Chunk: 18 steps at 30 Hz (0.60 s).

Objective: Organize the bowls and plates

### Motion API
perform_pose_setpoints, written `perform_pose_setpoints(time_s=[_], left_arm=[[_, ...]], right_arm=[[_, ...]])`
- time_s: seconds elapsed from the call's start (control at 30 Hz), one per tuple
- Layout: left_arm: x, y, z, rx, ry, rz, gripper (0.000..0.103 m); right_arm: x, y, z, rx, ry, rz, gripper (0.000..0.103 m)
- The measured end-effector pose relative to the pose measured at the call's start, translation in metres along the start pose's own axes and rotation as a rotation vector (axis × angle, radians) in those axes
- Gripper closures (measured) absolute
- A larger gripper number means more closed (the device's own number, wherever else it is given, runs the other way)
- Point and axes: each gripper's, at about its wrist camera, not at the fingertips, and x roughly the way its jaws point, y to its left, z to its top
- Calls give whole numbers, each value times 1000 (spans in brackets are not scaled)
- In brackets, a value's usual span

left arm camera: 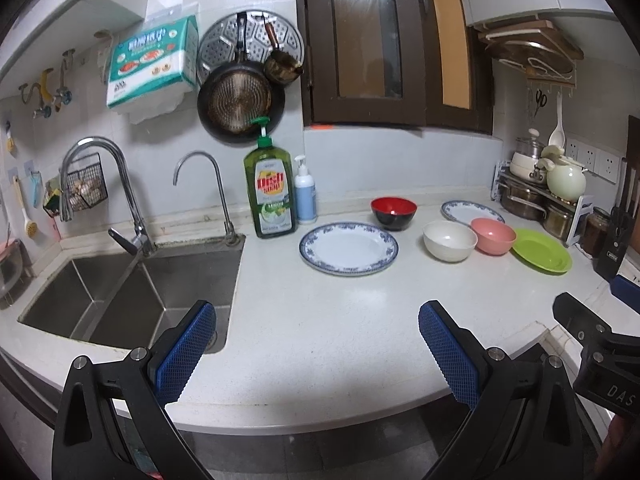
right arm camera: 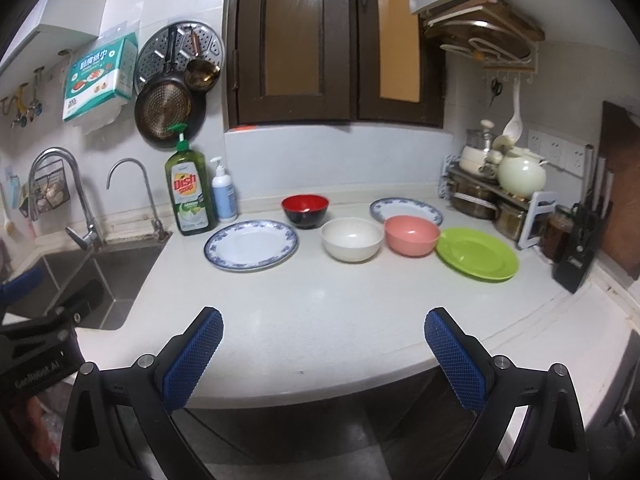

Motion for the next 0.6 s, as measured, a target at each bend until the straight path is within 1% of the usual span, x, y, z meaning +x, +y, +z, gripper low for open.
perform_pose_setpoints(time_s=[0.13, 0.2, 0.3, 0.33, 0.4, 0.43, 0.47, 0.5, 0.53, 0.6], left_arm=[[18, 7, -2, -20, 55, -9, 0], [26, 12, 0, -31, 35, 5, 0], [40, 17, 6, -42, 51, 36, 0], [45, 18, 8, -40, 65, 49, 0], [57, 17, 15, -34, 63, 74, 0], [61, 17, 18, -41, 62, 77, 0], [69, 18, 23, -78, 48, 64, 0], [79, 17, 28, -79, 47, 71, 0], [87, 17, 31, -60, 63, 92, 0], [103, 16, 39, -62, 78, 102, 0]], right_arm=[[21, 9, 7, -12, 32, 38, 1], [32, 15, 13, -30, 42, 46, 1], [50, 21, 23, -58, 51, 72, 1], [59, 24, 28, -67, 55, 82, 1], [77, 24, 37, -74, 62, 104, 1], [87, 25, 41, -76, 68, 113, 1], [97, 26, 46, -78, 72, 122, 1], [109, 27, 52, -82, 77, 130, 1], [118, 27, 56, -85, 83, 136, 1], [142, 28, 67, -87, 99, 156, 1]])
